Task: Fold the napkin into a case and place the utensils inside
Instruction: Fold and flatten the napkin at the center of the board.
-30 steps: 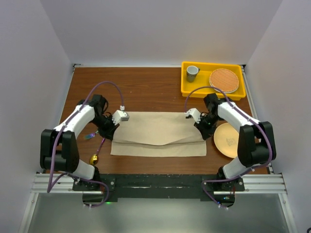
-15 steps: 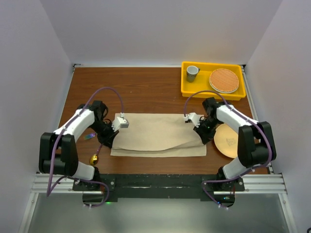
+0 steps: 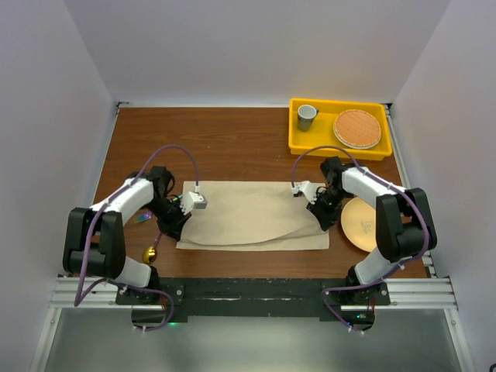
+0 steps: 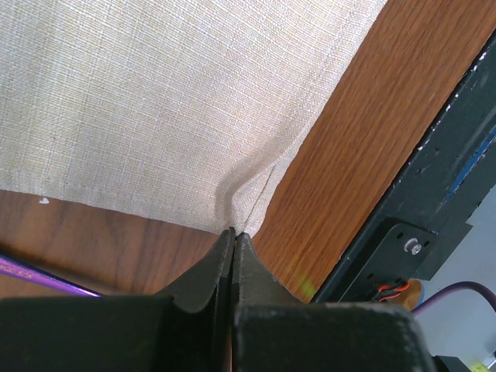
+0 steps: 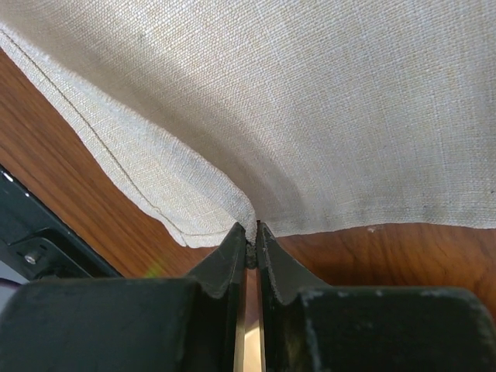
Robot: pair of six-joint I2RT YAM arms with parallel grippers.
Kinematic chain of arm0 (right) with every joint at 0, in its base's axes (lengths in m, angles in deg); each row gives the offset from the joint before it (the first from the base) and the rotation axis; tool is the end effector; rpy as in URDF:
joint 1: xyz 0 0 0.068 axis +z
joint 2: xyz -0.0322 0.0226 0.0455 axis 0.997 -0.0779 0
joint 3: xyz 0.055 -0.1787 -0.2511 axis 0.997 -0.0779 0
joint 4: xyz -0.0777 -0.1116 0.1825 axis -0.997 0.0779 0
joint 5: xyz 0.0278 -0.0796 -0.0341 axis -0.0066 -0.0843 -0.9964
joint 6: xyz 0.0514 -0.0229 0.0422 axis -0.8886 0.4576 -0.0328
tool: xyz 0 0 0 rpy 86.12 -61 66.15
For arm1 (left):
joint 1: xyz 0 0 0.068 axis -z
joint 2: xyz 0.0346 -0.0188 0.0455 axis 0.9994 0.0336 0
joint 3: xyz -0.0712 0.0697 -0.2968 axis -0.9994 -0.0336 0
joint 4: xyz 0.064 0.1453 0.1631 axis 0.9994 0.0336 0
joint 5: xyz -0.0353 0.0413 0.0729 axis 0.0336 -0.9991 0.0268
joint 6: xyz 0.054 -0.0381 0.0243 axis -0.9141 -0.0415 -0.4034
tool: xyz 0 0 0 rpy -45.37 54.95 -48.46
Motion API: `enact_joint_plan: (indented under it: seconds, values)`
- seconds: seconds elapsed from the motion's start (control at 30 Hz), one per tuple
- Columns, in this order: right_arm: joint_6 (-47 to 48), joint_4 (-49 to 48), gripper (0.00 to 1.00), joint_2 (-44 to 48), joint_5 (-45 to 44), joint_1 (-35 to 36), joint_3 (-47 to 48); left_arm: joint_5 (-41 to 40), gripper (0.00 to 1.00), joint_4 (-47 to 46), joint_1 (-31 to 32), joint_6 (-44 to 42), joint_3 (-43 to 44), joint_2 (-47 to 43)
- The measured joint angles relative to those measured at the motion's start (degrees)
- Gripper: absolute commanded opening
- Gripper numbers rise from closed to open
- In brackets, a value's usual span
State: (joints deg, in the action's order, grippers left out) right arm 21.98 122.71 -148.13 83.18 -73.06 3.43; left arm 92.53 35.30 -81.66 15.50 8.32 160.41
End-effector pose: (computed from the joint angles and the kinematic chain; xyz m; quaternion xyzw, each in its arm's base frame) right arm 0.2224 0.0654 0.2082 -0.4846 0.8634 0.1390 0.0221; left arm 0.1743 -0.0452 0.2152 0.4467 0.8638 -0.2298 0.0375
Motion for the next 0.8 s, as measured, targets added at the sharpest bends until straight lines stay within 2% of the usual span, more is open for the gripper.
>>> enact_joint_plan:
  seconds: [0.1,0.13,0.3,0.4,0.5,0.57,0.6,0.63,0.8]
  values:
    - [0.0,0.02,0.14,0.0,-0.02,0.07,-0.33,0.0,0.0,-0.48,0.04,0.46,-0.48,0.09]
    - [0.02,0.04,0.19,0.0,0.0,0.13,-0.48,0.0,0.0,-0.83,0.04,0.61,-0.7,0.09]
    - [0.11,0.44,0.32,0.17,0.04,0.28,-0.74,0.0,0.0,-1.25,0.04,0.83,-1.01,0.09]
    - [0.13,1.07,0.32,1.01,0.15,0.28,-0.74,-0.02,0.0,-1.31,0.04,0.87,-1.01,0.09]
    - [0.15,2.14,0.25,2.25,0.48,0.35,-0.74,-0.02,0.0,-1.33,0.04,1.03,-1.01,0.11]
    - [0.26,2.51,0.16,2.71,0.96,0.44,-0.74,-0.02,0.0,-1.33,0.04,1.05,-1.01,0.15]
    - [0.31,2.67,0.05,2.78,1.18,0.52,-0.74,-0.02,0.0,-1.36,0.04,1.07,-1.01,0.22]
    - [0.44,2.82,0.0,2.82,1.42,0.66,-0.74,-0.02,0.0,-1.38,0.04,1.07,-1.01,0.24]
    - [0.83,3.26,0.0,3.04,1.7,1.03,-0.74,0.02,0.0,-1.18,0.04,1.07,-0.85,0.26]
